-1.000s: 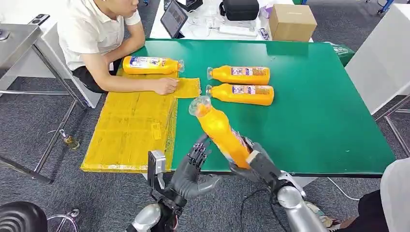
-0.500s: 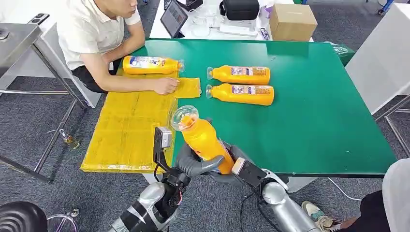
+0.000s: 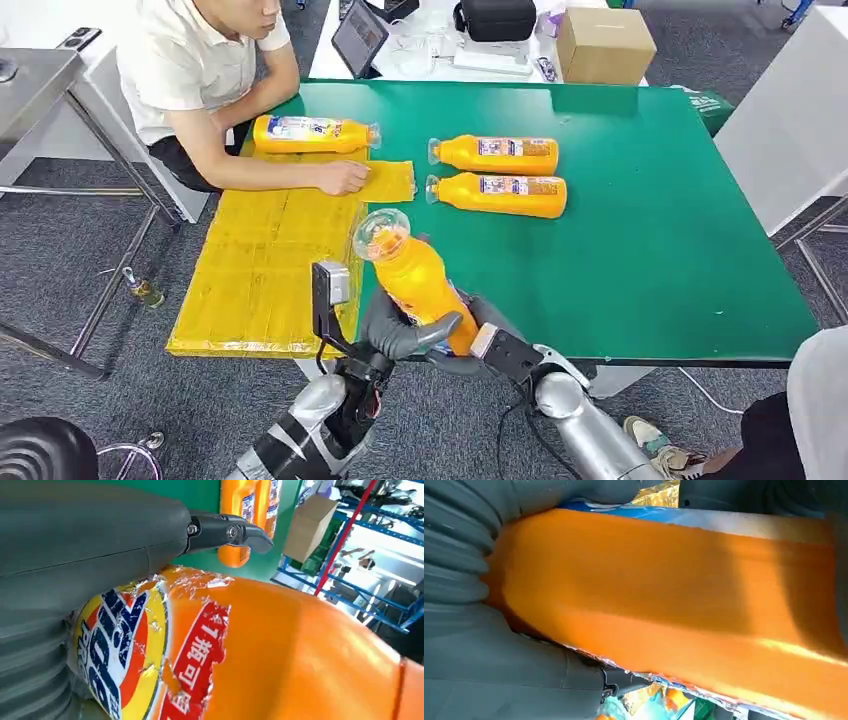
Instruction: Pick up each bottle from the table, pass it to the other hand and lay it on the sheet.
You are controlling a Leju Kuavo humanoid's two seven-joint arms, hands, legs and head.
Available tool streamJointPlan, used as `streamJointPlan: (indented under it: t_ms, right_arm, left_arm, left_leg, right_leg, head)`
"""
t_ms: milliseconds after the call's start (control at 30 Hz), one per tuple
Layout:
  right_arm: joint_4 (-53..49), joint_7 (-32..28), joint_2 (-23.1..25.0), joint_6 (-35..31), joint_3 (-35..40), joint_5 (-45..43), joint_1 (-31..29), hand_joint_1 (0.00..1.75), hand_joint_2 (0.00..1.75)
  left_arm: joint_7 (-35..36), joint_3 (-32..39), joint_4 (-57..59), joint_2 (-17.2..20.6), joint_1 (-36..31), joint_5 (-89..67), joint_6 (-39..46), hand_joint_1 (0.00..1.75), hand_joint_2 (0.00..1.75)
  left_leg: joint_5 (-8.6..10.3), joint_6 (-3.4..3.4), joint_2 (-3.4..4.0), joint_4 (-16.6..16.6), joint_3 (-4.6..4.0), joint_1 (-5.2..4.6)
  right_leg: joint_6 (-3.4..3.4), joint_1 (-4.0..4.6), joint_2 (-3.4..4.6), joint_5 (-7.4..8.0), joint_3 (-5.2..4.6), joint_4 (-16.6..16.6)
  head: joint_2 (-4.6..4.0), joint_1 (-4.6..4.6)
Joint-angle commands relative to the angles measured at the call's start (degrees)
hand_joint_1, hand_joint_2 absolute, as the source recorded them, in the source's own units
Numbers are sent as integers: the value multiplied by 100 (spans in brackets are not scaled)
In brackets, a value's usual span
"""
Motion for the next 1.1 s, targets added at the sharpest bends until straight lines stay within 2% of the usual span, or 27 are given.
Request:
streamJointPlan:
  t_ms: [33, 67, 100, 133, 167, 333, 500, 533, 567, 700, 733, 900, 933, 967, 1067, 1100]
  right_arm:
    - [379, -61, 106, 26, 686, -24, 15, 175, 175]
    - [379, -61, 106, 26, 686, -24, 15, 175, 175]
    - [410, -53, 117, 57, 680, -56, -11, 155, 175]
    - [443, -13, 133, 79, 661, -100, -22, 61, 175]
    - [488, 48, 147, 46, 643, -107, -25, 2, 175]
    - [536, 175, 257, -333, 622, 51, 32, 0, 175]
    - [556, 73, 327, -391, 411, -145, 184, 0, 175]
    - [518, 40, 326, -431, 306, -175, 306, 0, 0]
    - [490, -2, 321, -466, 252, -181, 388, 0, 0]
    - [228, -166, 358, -691, 56, -23, 629, 0, 0]
    - [158, -162, 372, -697, 29, -25, 646, 0, 0]
    - [114, -164, 398, -784, -48, 19, 654, 0, 0]
    - [139, -174, 469, -969, -152, 58, 681, 0, 0]
    - [140, -175, 508, -1061, -212, 73, 709, 0, 0]
    - [-76, -168, 560, -1656, -412, 325, 969, 0, 0]
    - [-174, -172, 563, -1812, -454, 396, 1062, 0, 0]
  left_arm:
    - [-25, -24, -181, -44, -248, 29, -255, 0, 175]
    - [-25, -24, -181, -44, -248, 29, -255, 0, 175]
    - [-11, -39, -188, -25, -243, 102, -413, 175, 175]
    - [-14, -49, -216, -11, -231, 102, -453, 175, 175]
    - [-36, -25, -291, 2, -188, 99, -461, 175, 175]
    - [-20, 164, -569, 87, -55, 194, -435, 175, 175]
    - [152, 385, -616, 338, 61, 789, -1262, 175, 175]
    - [185, 509, -652, 376, 148, 951, -1467, 175, 175]
    - [240, 583, -663, 407, 193, 1044, -1543, 175, 175]
    - [332, 917, -567, 416, 230, 1230, -1575, 175, 175]
    - [342, 957, -512, 432, 192, 1243, -1566, 175, 175]
    - [380, 1017, -305, 487, 70, 1165, -1449, 175, 175]
    - [322, 977, -106, 497, -48, 940, -1271, 175, 175]
    - [250, 981, 15, 541, -128, 722, -1087, 175, 175]
    - [-411, 1103, 577, 665, -496, -874, 414, 175, 175]
    - [-426, 1311, 674, 659, -516, -976, 563, 175, 175]
  left_leg:
    - [-12, 4, 3, 1, 23, 6]
    - [-11, 4, 5, 1, 22, 6]
    - [-7, 3, 2, 1, 13, 6]
    - [-12, 4, 7, 2, 24, 8]
    - [-17, 6, 9, 2, 34, 9]
    - [-15, 4, 12, -1, 29, 8]
    - [-19, 6, 13, -6, 47, 9]
    - [-21, 6, 18, -7, 54, 9]
    - [-9, 3, 6, -6, 27, 8]
    - [-19, 7, 3, -6, 47, 10]
    - [-9, 4, 0, -3, 20, 4]
    - [-6, 2, 8, -2, 9, 4]
    - [-21, 7, 22, -2, 46, 9]
    - [-15, 5, 17, -2, 31, 6]
    - [-3, 2, -4, -6, 13, 4]
    - [-6, 2, 2, -7, 23, 7]
  right_leg:
    - [-19, 11, -5, -11, 26, -3]
    - [-19, 11, -4, -9, 24, -2]
    - [-14, 9, -4, -6, 16, -3]
    - [-20, 12, -2, -9, 25, -4]
    - [-25, 14, -2, -13, 36, -5]
    - [-22, 13, 2, -10, 29, -6]
    - [-28, 16, 1, -14, 46, -12]
    - [-30, 16, 4, -15, 52, -13]
    - [-17, 11, -2, -7, 26, -10]
    - [-26, 16, -9, -18, 49, -13]
    - [-17, 8, -8, -11, 20, -4]
    - [-14, 6, 2, -5, 9, -2]
    - [-33, 16, 8, -15, 43, -6]
    - [-26, 12, 5, -10, 28, -4]
    - [-16, 7, -11, -6, 15, -5]
    - [-22, 11, -7, -7, 24, -6]
  head:
    - [0, 0]
    - [0, 0]
    - [0, 2]
    - [0, 0]
    - [0, 2]
    - [0, 2]
    - [0, 4]
    - [0, 0]
    - [0, 4]
    - [0, 2]
    - [0, -2]
    - [0, 2]
    - [0, 2]
    - [0, 4]
    - [0, 7]
    - [0, 2]
